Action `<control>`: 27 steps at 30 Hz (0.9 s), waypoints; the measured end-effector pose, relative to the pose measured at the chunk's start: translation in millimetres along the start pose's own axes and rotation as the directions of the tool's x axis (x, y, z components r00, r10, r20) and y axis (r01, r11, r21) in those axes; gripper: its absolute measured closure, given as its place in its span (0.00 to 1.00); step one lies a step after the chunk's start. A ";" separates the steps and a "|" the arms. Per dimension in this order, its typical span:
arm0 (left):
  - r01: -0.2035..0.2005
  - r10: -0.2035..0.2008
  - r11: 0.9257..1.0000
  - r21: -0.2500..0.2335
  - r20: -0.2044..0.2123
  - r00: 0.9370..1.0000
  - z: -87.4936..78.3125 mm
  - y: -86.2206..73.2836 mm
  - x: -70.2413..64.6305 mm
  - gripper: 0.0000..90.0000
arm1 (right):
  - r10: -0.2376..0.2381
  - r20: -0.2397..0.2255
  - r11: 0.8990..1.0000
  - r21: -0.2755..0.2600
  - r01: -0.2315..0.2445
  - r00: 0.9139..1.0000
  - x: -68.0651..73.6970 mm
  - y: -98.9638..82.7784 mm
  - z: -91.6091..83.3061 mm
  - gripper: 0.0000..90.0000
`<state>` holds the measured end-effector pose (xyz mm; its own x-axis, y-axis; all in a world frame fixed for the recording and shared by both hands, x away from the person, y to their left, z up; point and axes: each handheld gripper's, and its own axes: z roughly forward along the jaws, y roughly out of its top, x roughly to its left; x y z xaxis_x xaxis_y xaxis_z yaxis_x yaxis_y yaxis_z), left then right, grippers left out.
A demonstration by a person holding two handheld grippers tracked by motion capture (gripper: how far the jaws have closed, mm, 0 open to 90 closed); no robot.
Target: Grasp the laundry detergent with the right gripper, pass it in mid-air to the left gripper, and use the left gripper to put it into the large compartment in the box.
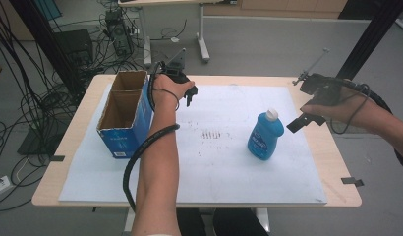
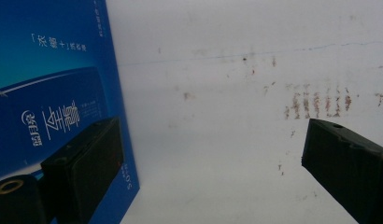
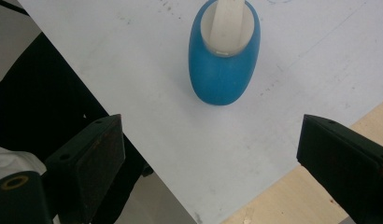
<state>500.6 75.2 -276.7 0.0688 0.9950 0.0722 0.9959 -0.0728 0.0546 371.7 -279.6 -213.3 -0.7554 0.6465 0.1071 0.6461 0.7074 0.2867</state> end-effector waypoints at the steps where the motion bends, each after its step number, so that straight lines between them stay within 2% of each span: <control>1: -0.003 0.003 1.000 0.001 0.001 1.000 -0.2 -0.1 -0.8 0.07 | 0.000 0.008 1.000 -0.006 0.000 1.000 -0.1 -2.2 0.6 0.08; 6: -0.004 0.004 1.000 0.001 0.000 1.000 -0.3 -0.7 -2.0 0.07 | 0.001 0.009 1.000 -0.022 0.000 1.000 -1.0 -6.9 3.9 0.07; 10: -0.004 0.004 1.000 0.000 0.001 1.000 0.3 -1.7 -1.8 0.07 | -0.008 0.013 0.999 -0.038 0.008 1.000 -1.5 -13.1 13.4 0.07; 27: -0.008 0.008 1.000 0.003 -0.005 1.000 1.1 -3.8 -0.5 0.07 | 0.010 0.012 0.992 -0.128 -0.008 1.000 -5.3 -32.4 46.0 0.06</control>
<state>496.8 75.0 -278.1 0.0760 0.9941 0.0780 0.9955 -0.0801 0.0509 359.9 -292.8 -267.0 -0.7474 0.6570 0.0983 0.6329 0.6594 0.4057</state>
